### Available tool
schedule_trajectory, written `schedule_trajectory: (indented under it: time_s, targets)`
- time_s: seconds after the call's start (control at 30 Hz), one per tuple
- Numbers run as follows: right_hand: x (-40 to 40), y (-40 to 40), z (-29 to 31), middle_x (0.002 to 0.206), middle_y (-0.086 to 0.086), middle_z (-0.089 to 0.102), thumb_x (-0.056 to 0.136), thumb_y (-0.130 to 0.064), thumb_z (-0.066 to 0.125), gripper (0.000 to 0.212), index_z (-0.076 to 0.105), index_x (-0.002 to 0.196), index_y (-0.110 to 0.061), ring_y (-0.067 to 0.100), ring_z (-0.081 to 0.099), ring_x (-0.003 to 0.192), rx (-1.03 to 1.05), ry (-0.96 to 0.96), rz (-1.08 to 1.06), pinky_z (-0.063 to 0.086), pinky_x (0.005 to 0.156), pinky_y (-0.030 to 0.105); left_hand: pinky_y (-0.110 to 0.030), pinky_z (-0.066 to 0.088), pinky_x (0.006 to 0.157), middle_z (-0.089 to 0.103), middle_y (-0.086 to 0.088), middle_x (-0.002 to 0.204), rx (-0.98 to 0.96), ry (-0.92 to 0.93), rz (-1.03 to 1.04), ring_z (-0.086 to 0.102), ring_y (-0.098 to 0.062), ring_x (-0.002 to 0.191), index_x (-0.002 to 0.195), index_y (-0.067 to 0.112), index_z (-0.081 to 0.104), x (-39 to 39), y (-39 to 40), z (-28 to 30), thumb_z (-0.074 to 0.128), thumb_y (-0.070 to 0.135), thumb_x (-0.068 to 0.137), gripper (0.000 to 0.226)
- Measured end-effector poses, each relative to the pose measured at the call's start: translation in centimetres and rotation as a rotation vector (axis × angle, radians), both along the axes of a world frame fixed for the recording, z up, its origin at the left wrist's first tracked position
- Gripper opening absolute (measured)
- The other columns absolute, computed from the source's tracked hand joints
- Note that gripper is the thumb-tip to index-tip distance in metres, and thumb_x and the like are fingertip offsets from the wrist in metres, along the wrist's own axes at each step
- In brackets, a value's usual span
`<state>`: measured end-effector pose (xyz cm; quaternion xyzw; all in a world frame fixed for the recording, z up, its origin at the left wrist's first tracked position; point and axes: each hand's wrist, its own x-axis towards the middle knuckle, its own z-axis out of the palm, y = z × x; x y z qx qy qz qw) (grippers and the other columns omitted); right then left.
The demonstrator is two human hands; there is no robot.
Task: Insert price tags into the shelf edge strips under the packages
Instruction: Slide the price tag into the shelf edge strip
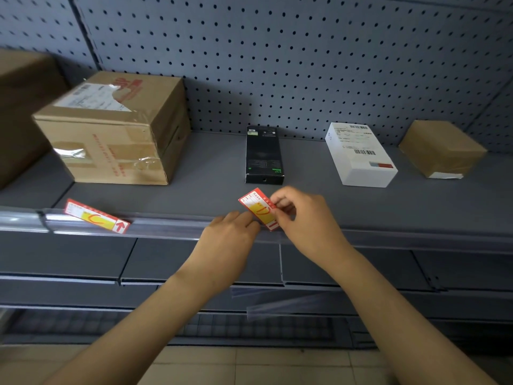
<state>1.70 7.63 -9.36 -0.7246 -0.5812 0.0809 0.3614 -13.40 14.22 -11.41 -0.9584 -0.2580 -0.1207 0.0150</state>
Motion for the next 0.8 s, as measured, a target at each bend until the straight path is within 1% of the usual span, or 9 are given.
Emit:
schedule_trajectory:
  time_s: [0.2,0.27,0.3,0.33,0.4,0.47,0.63,0.7,0.8]
  targets:
    - [0.1,0.1,-0.1,0.088,0.001,0.071,0.085,-0.011,0.065,0.01,0.065,0.095,-0.013,0.013,0.066,0.076,-0.002,-0.005,0.02,0.058,0.067,0.038,-0.025,0.047,0.047,0.068,-0.001,0.068,-0.023,0.032,0.035,0.061,-0.02,0.056,0.079,0.016,0.071,0.5,-0.4,0.4,0.076,-0.003,0.043,0.041]
    - [0.0,0.0,0.1,0.089,0.0,0.071,0.086,-0.011,0.065,0.01,0.065,0.096,-0.013,0.012,0.066,0.076,-0.008,-0.009,0.023,0.058,0.067,0.038,-0.025,0.046,0.046,0.067,-0.002,0.068,-0.017,0.04,0.038,0.061,-0.021,0.056,0.079,0.015,0.07,0.6,-0.6,0.5,0.077,-0.002,0.044,0.04]
    - [0.0,0.0,0.2,0.089,0.0,0.071,0.086,-0.011,0.065,0.01,0.065,0.096,-0.013,0.011,0.066,0.076,-0.006,-0.012,0.022,0.058,0.067,0.037,-0.026,0.047,0.049,0.067,-0.002,0.073,-0.015,0.05,0.046,0.061,-0.02,0.059,0.083,0.015,0.07,0.6,-0.8,0.5,0.077,0.001,0.048,0.038]
    - [0.0,-0.1,0.3,0.089,0.0,0.071,0.086,-0.011,0.065,0.01,0.065,0.095,-0.013,0.01,0.065,0.075,-0.003,-0.016,0.021,0.058,0.067,0.036,-0.028,0.048,0.056,0.067,-0.002,0.082,-0.024,0.063,0.061,0.062,-0.02,0.068,0.092,0.015,0.068,0.6,-1.1,0.5,0.075,0.004,0.058,0.036]
    - [-0.1,-0.3,0.5,0.09,0.0,0.071,0.086,-0.01,0.065,0.01,0.065,0.095,-0.013,0.006,0.063,0.073,0.011,-0.022,0.016,0.058,0.067,0.033,-0.028,0.046,0.076,0.06,-0.002,0.108,-0.052,0.068,0.111,0.058,-0.02,0.093,0.115,0.016,0.056,0.7,-1.3,0.3,0.059,0.01,0.083,0.033]
    - [-0.1,-0.4,0.6,0.091,0.0,0.071,0.085,-0.01,0.066,0.011,0.065,0.095,-0.014,0.007,0.063,0.075,0.022,-0.028,0.004,0.057,0.067,0.033,-0.028,0.042,0.086,0.05,-0.003,0.119,-0.058,0.042,0.14,0.049,-0.021,0.106,0.125,0.017,0.046,0.9,-1.5,0.1,0.047,0.011,0.092,0.034]
    - [-0.4,-0.4,0.0,0.092,0.002,0.068,0.087,-0.02,0.063,0.009,0.063,0.096,-0.019,0.017,0.062,0.08,-0.05,-0.133,0.019,0.055,0.068,0.036,-0.029,0.04,0.093,0.045,-0.004,0.13,-0.133,0.0,0.134,0.045,-0.023,0.113,0.128,0.02,0.049,0.2,-1.4,0.1,0.047,0.005,0.09,0.041]
    - [-0.8,-0.4,-0.2,0.093,0.004,0.065,0.089,-0.024,0.06,0.011,0.062,0.099,-0.019,0.018,0.06,0.08,-0.116,-0.178,0.031,0.054,0.069,0.034,-0.029,0.04,0.096,0.044,-0.004,0.132,-0.144,0.036,0.133,0.045,-0.022,0.115,0.131,0.021,0.046,0.1,-1.3,0.3,0.046,0.006,0.091,0.043]
    - [-1.2,-0.3,-0.1,0.094,0.005,0.065,0.091,-0.023,0.058,0.013,0.063,0.1,-0.016,0.019,0.056,0.087,-0.156,-0.232,0.069,0.053,0.072,0.04,-0.031,0.042,0.095,0.049,-0.004,0.129,-0.132,0.063,0.129,0.049,-0.023,0.113,0.131,0.019,0.046,-0.2,-1.2,0.2,0.046,0.011,0.093,0.039]
